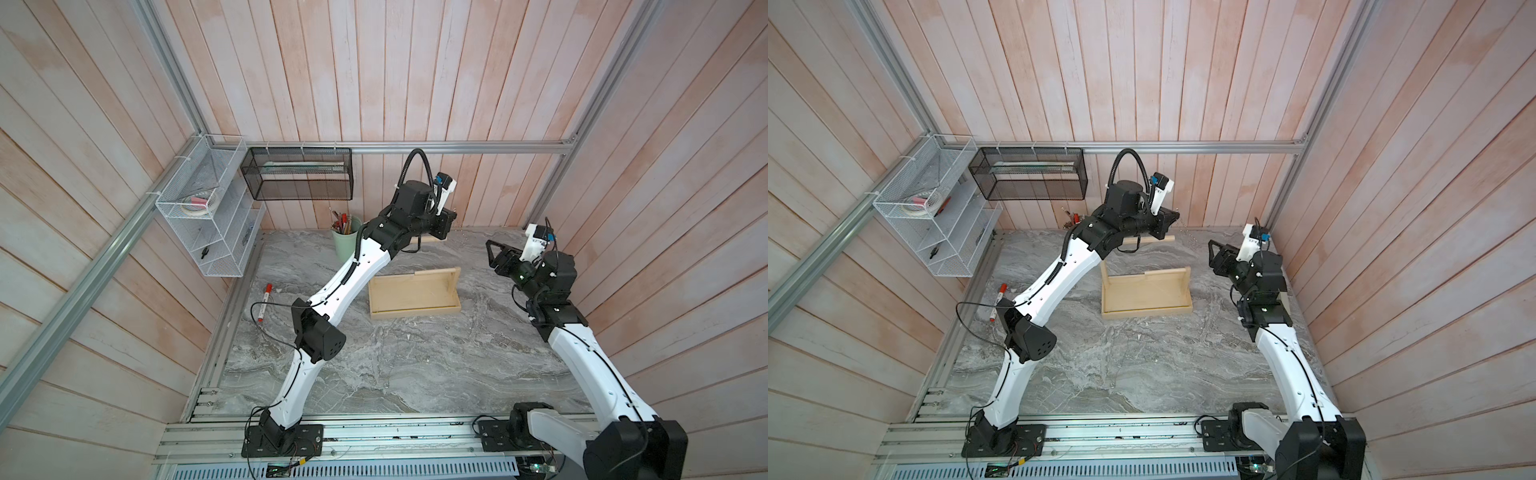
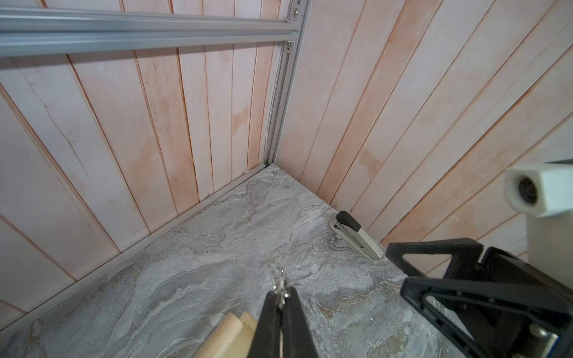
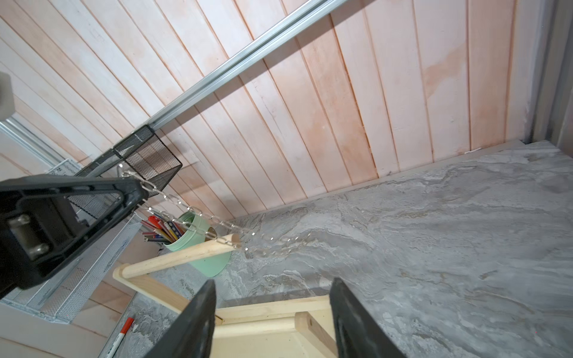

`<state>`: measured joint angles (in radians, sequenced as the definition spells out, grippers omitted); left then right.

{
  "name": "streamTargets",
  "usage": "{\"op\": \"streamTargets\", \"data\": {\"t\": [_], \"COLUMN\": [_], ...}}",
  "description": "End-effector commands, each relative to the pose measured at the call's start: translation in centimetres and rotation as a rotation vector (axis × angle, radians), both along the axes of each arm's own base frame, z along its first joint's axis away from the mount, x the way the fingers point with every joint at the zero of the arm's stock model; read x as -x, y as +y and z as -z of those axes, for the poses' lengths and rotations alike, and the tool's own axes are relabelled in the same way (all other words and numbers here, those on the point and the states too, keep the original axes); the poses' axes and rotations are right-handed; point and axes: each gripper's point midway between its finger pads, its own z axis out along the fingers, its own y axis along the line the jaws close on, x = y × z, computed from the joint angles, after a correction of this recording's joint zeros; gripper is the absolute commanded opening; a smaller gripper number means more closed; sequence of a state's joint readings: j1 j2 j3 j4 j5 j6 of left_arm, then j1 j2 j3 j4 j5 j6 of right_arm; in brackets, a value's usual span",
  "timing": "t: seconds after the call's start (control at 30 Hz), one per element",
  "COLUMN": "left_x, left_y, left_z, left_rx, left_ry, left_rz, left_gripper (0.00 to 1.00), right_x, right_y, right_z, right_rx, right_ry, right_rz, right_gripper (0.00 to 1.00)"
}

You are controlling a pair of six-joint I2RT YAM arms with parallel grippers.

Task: Hang the necklace on the jewelry display stand
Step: Hang the necklace on the stand.

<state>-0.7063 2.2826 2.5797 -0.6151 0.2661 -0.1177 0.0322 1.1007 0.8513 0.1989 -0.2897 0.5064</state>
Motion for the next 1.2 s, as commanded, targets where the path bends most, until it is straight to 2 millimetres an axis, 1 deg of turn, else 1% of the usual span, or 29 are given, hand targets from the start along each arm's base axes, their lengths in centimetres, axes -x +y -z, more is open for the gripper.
{"op": "streamTargets", "data": {"t": [0.0, 0.17, 0.27, 0.57, 0.77, 0.9, 1.0, 1.17], "left_x": [-0.6, -2.3, -2.9, -2.3, -3.5, -4.6, -4.8, -5.0], "left_y": [-0.4, -0.4, -0.2, -1.4, -1.1, -0.6, -0.3, 0.1], "left_z": [1.0, 2.8, 3.2, 4.3, 5.3, 6.6, 7.3, 7.6], "left_rx": [0.025, 0.036, 0.044, 0.063, 0.075, 0.065, 0.05, 0.04], "left_ry": [0.031, 0.053, 0.063, 0.098, 0.119, 0.142, 0.151, 0.148], "left_rz": [0.023, -0.009, -0.02, 0.045, 0.008, -0.031, -0.05, -0.067], "left_gripper": [0.0, 0.0, 0.0, 0.0, 0.0, 0.0, 0.0, 0.0], "right_x": [-0.2, -0.5, -0.6, -0.8, -0.9, -0.9, -0.9, -0.9], "right_y": [0.2, 0.2, 0.1, 0.0, 0.0, 0.0, 0.0, 0.1], "right_z": [-0.1, 1.0, 1.5, 2.6, 3.2, 3.5, 4.0, 4.5], "right_rx": [-0.037, -0.036, -0.036, -0.04, -0.034, -0.036, -0.04, -0.044], "right_ry": [-0.011, 0.007, 0.018, 0.039, 0.054, 0.059, 0.067, 0.076], "right_rz": [-0.034, -0.039, -0.038, -0.036, -0.038, -0.037, -0.038, -0.042], "right_gripper": [0.6, 0.6, 0.6, 0.59, 0.6, 0.6, 0.6, 0.59]}}
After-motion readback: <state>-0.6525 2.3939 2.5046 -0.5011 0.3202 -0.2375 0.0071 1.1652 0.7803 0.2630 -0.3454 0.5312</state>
